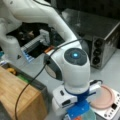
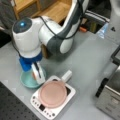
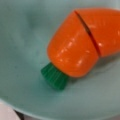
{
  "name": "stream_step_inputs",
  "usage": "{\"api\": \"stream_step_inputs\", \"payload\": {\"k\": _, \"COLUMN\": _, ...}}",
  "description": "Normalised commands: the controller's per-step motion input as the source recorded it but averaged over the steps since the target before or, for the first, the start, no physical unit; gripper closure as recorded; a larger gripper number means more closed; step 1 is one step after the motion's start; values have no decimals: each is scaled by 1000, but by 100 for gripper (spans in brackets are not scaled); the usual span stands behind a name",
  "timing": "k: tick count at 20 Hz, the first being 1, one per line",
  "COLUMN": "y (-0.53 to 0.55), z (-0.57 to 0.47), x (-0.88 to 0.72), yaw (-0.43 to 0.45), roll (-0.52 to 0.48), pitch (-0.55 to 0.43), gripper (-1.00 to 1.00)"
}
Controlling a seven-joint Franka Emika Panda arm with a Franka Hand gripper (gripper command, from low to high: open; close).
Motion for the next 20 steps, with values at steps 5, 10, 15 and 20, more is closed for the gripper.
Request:
{"api": "stream_step_inputs", "payload": {"k": 5, "y": -3, "z": -109, "x": 73, "yaw": -83, "roll": -32, "pitch": 5, "gripper": -100}}
{"api": "stream_step_inputs", "payload": {"k": 10, "y": -58, "z": -93, "x": 80, "yaw": -64, "roll": -18, "pitch": -19, "gripper": -100}}
{"api": "stream_step_inputs", "payload": {"k": 15, "y": -69, "z": -83, "x": 76, "yaw": -64, "roll": 2, "pitch": -36, "gripper": -100}}
{"api": "stream_step_inputs", "payload": {"k": 20, "y": -44, "z": -110, "x": 78, "yaw": -78, "roll": 29, "pitch": -47, "gripper": -100}}
